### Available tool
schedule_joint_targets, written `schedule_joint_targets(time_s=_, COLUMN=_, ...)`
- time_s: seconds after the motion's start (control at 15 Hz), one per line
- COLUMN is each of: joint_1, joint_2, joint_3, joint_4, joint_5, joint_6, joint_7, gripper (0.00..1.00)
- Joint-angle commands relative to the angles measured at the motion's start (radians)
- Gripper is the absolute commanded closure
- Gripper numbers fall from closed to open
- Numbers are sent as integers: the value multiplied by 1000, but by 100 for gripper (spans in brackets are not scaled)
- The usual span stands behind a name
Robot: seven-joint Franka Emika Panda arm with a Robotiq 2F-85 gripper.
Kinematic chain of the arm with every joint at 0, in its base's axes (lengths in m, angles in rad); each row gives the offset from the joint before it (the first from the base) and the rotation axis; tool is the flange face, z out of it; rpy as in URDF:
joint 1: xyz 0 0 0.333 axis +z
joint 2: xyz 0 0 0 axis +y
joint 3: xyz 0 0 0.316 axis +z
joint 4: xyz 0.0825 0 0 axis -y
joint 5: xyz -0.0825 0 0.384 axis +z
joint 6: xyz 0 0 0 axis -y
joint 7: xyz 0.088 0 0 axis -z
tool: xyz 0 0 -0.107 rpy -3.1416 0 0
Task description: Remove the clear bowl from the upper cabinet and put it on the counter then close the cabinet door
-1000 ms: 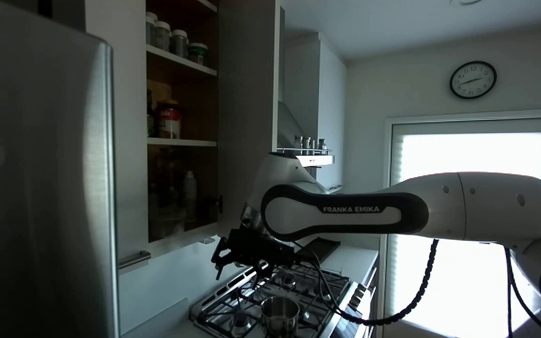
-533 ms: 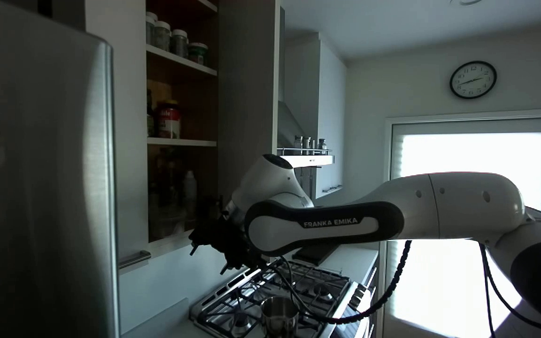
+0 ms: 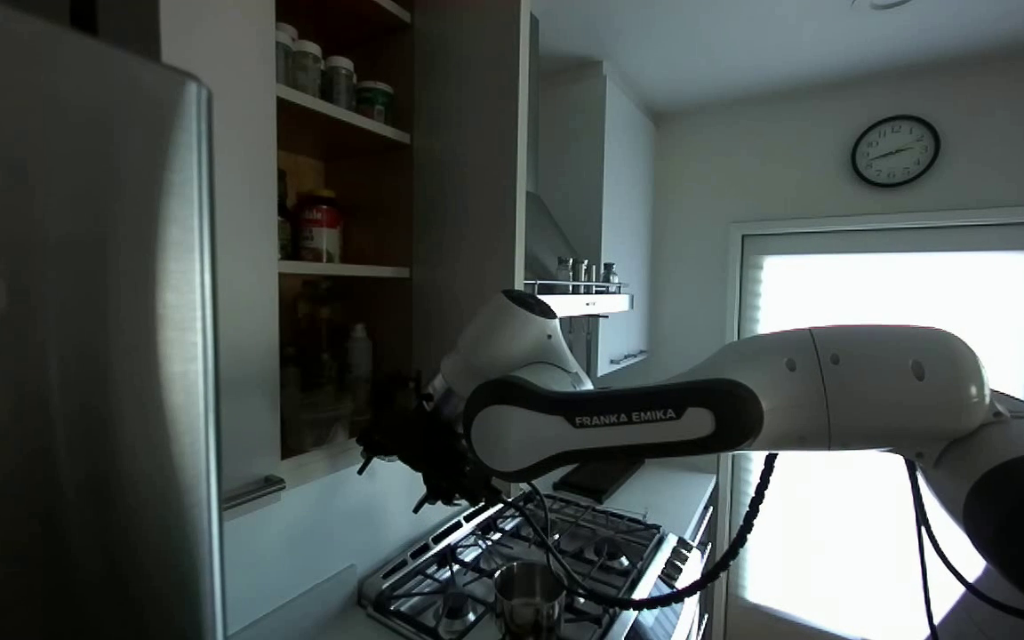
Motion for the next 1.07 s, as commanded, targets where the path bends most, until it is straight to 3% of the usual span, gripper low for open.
schedule_joint_targets(time_s=0.0, joint_1=18, joint_2=53, joint_3=-27, joint_4=60, joint_5=4, joint_6=63, joint_7=19, gripper=0)
schedule_joint_targets(time_s=0.27, joint_1=5, joint_2=132, joint_3=-20, joint_4=172, joint_5=-48, joint_6=122, joint_7=25, gripper=0)
schedule_joint_targets(time_s=0.47, joint_1=3, joint_2=192, joint_3=-19, joint_4=241, joint_5=-61, joint_6=140, joint_7=94, gripper=0)
schedule_joint_targets(time_s=1.0, joint_1=21, joint_2=339, joint_3=-44, joint_4=385, joint_5=-243, joint_6=160, joint_7=271, gripper=0)
